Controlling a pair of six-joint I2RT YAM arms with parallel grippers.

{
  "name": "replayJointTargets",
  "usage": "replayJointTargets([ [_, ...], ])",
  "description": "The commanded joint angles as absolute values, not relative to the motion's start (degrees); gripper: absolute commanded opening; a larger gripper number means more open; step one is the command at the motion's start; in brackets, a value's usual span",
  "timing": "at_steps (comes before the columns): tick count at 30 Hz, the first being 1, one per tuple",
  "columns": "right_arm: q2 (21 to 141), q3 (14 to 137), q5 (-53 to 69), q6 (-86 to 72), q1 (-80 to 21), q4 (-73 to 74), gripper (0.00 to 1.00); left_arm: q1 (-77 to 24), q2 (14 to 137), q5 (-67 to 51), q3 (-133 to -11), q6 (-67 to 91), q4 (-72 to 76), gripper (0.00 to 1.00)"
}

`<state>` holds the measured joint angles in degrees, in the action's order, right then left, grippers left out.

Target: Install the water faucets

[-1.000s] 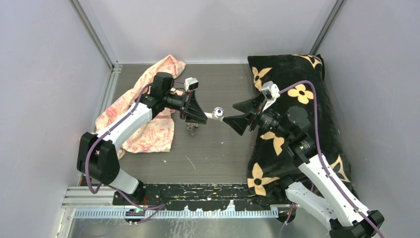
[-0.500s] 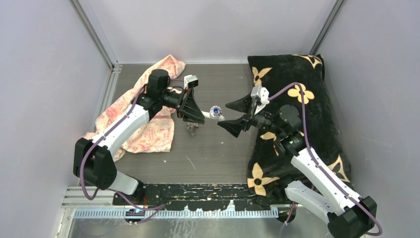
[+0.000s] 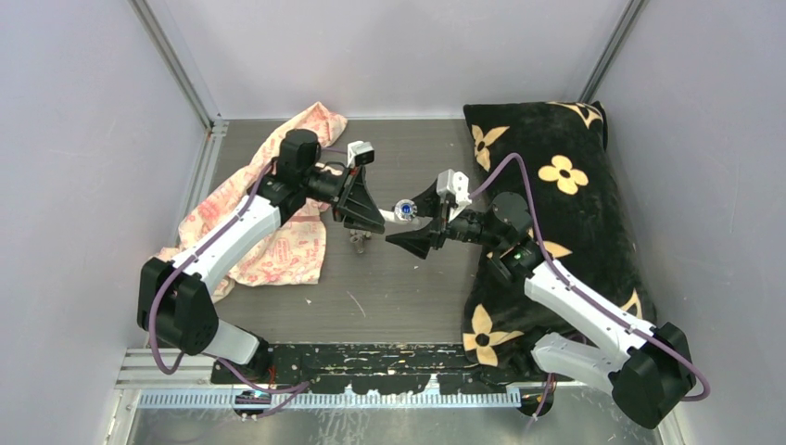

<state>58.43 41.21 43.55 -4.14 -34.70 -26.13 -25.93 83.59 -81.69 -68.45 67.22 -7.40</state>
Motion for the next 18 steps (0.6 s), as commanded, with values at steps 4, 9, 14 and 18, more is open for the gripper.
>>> replayJointTargets([
  [4, 58.95, 40.14, 40.16, -5.34, -35.42, -39.99, 0.43, -26.54, 82.25, -83.80, -71.18, 67.77, -4.79, 0.00],
  [9, 59.38, 39.91, 39.06, -6.26, -35.42, -39.61, 0.07, -26.55, 82.27, -83.51, -71.37, 67.82, -4.74, 0.00],
  [14, 57.91, 39.12, 35.57, -6.89, -35.38, -37.12, 0.01, -26.50, 81.48, -81.92, -70.99, 66.86, -4.29, 0.17],
  [18, 55.09, 39.86, 32.27, -7.76, -35.33, -29.37, 0.01, -24.18, 79.44, -80.27, -71.33, 63.37, -7.08, 0.69],
])
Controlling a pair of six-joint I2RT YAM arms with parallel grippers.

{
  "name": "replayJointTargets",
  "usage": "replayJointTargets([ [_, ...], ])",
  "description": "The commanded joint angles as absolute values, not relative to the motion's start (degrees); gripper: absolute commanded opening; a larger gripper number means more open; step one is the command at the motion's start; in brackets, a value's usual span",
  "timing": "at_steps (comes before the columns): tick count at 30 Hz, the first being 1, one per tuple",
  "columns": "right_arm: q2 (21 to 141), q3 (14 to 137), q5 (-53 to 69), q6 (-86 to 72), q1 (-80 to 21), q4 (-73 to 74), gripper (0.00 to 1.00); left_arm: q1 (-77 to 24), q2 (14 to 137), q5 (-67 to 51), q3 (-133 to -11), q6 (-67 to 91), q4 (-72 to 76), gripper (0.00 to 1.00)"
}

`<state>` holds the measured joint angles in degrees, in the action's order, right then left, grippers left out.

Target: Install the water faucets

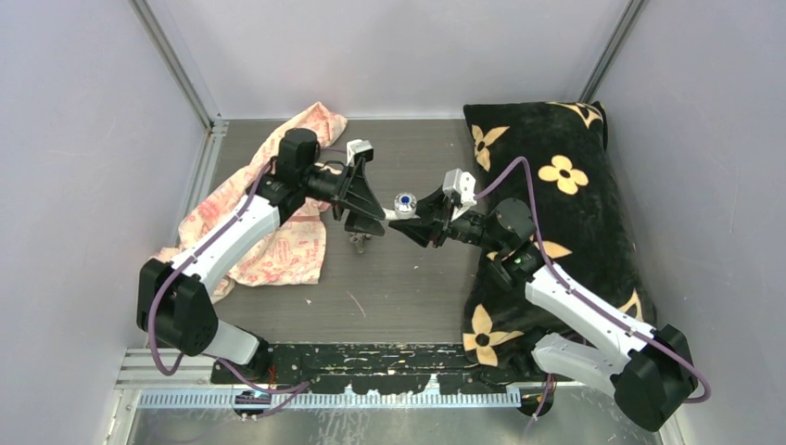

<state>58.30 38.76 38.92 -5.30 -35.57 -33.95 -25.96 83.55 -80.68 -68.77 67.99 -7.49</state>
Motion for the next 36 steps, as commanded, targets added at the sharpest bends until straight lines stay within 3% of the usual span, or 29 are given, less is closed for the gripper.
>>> replayJointTargets([
  [1, 54.44, 40.57, 31.81, -7.88, -35.33, -25.94, 0.01, -23.03, 78.69, -80.09, -71.60, 61.57, -8.92, 0.76],
  [5, 53.82, 45.63, 30.37, -11.75, -34.93, -10.54, 0.01, -20.29, 76.80, -81.31, -75.32, 48.69, -20.78, 0.99],
  [10, 58.82, 55.07, 38.57, -19.53, -31.19, 6.11, 0.01, -20.04, 76.37, -64.64, -85.28, 24.22, -45.92, 1.00],
  [15, 59.81, 57.11, 42.99, -18.84, -30.87, 8.71, 0.01, -20.05, 69.44, -47.29, -78.77, 29.92, -30.79, 1.00],
  [19, 58.14, 55.03, 43.71, -21.56, -30.85, 3.71, 0.01, -20.08, 71.11, -55.80, -81.47, 27.33, -29.00, 1.00],
  [25, 60.20, 55.31, 49.62, -27.91, -30.85, -3.17, 0.01, -22.19, 70.25, -55.87, -76.69, 32.31, -17.36, 1.00],
  [36, 67.10, 58.65, 61.63, -33.35, -30.82, -8.85, 0.01, -29.57, 77.09, -56.77, -85.70, 26.07, -25.76, 0.89],
])
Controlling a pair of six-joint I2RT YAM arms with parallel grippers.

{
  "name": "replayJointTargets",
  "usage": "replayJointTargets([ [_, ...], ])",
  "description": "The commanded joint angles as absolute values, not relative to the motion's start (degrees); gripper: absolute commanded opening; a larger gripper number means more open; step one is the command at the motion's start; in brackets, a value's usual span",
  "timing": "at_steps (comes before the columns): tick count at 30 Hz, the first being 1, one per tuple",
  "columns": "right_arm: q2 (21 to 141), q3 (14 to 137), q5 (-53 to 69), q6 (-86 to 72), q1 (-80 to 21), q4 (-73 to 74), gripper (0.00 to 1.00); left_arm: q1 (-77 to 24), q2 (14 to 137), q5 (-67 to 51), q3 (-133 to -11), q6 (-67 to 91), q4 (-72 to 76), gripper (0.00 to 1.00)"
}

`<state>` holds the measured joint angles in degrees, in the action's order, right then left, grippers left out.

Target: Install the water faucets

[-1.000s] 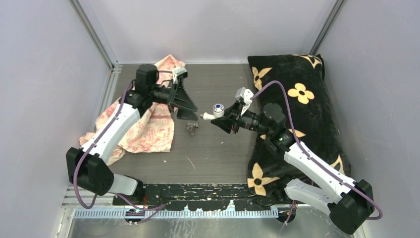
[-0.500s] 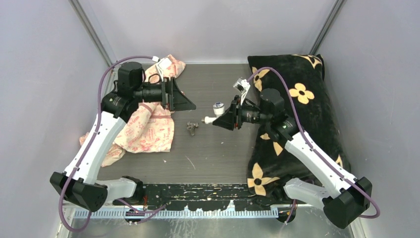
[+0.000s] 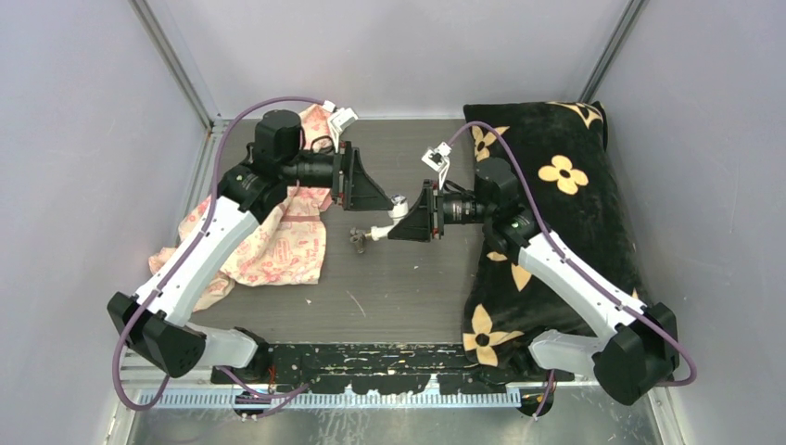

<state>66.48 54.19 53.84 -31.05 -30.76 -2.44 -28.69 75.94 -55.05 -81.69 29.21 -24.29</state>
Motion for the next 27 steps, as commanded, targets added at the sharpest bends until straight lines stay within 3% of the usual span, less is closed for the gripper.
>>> replayJointTargets([
  [1, 67.53, 59.04, 62.31, -33.47, -30.85, -8.92, 0.01, -29.79, 77.62, -57.27, -85.65, 25.95, -26.04, 0.87],
  [11, 67.74, 59.24, 63.18, -33.19, -30.85, -10.96, 0.01, -31.70, 81.27, -60.42, -86.18, 28.11, -25.46, 0.69],
  [17, 68.37, 59.09, 63.35, -32.12, -30.85, -9.07, 0.01, -31.66, 81.29, -61.52, -85.18, 31.23, -21.71, 0.39],
  [21, 68.32, 59.06, 62.76, -31.18, -30.85, -7.46, 0.01, -31.78, 81.55, -62.46, -85.17, 31.52, -21.54, 0.01],
  [23, 67.92, 59.46, 60.37, -30.34, -30.70, -5.69, 0.03, -31.75, 81.46, -62.65, -85.12, 31.41, -21.61, 0.00],
  [24, 67.55, 59.76, 59.78, -29.91, -30.61, -4.35, 0.12, -31.73, 81.32, -62.58, -85.09, 31.15, -21.61, 0.00],
  [26, 67.13, 60.18, 59.39, -29.63, -30.15, -2.00, 0.50, -31.69, 80.86, -62.47, -85.03, 30.34, -22.11, 0.00],
  [27, 66.96, 60.27, 59.41, -29.62, -29.96, -1.00, 0.59, -31.73, 80.58, -62.22, -84.89, 30.07, -22.08, 0.00],
])
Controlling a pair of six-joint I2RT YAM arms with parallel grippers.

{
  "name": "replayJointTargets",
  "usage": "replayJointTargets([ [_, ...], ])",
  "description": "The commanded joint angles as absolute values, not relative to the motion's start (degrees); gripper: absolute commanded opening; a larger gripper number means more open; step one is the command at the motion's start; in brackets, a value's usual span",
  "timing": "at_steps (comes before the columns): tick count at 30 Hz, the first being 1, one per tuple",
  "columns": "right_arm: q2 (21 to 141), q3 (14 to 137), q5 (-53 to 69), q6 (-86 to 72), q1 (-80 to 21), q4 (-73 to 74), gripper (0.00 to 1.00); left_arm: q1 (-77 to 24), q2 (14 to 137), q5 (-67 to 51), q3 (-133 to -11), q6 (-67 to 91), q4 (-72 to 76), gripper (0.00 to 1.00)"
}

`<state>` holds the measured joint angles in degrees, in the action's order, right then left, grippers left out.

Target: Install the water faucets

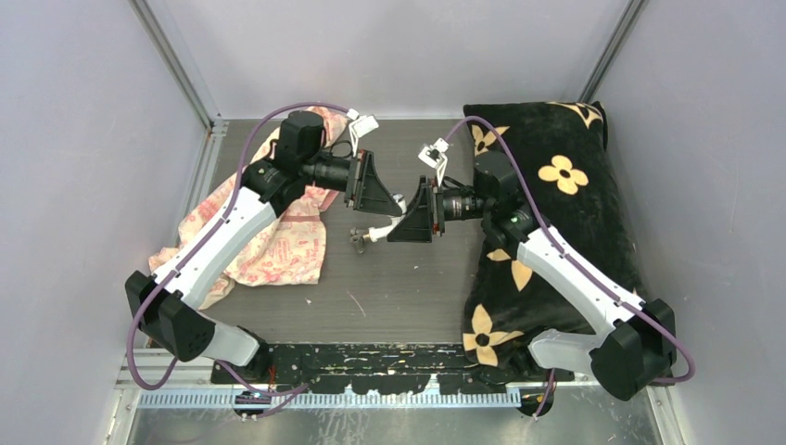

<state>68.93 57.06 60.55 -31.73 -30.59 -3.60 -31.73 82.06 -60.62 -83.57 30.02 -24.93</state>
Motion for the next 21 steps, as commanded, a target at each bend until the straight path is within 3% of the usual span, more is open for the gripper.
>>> replayJointTargets([
  [1, 66.78, 60.17, 59.20, -29.66, -29.66, -0.43, 0.67, -31.73, 80.35, -62.19, -84.68, 30.02, -21.79, 0.00],
  [3, 66.42, 59.35, 58.17, -31.39, -29.62, -0.35, 0.81, -31.72, 80.23, -62.22, -84.33, 30.25, -21.14, 0.00],
  [9, 64.21, 52.83, 53.53, -44.72, -29.62, -14.95, 0.99, -31.75, 81.09, -63.28, -84.29, 30.94, -20.33, 0.00],
  [15, 63.57, 54.61, 48.21, -42.95, -29.79, -9.26, 1.00, -31.66, 81.62, -62.50, -83.77, 33.39, -17.18, 0.00],
  [21, 62.84, 52.37, 51.08, -42.36, -30.50, -15.51, 1.00, -31.68, 82.45, -62.85, -84.11, 34.36, -17.00, 0.00],
])
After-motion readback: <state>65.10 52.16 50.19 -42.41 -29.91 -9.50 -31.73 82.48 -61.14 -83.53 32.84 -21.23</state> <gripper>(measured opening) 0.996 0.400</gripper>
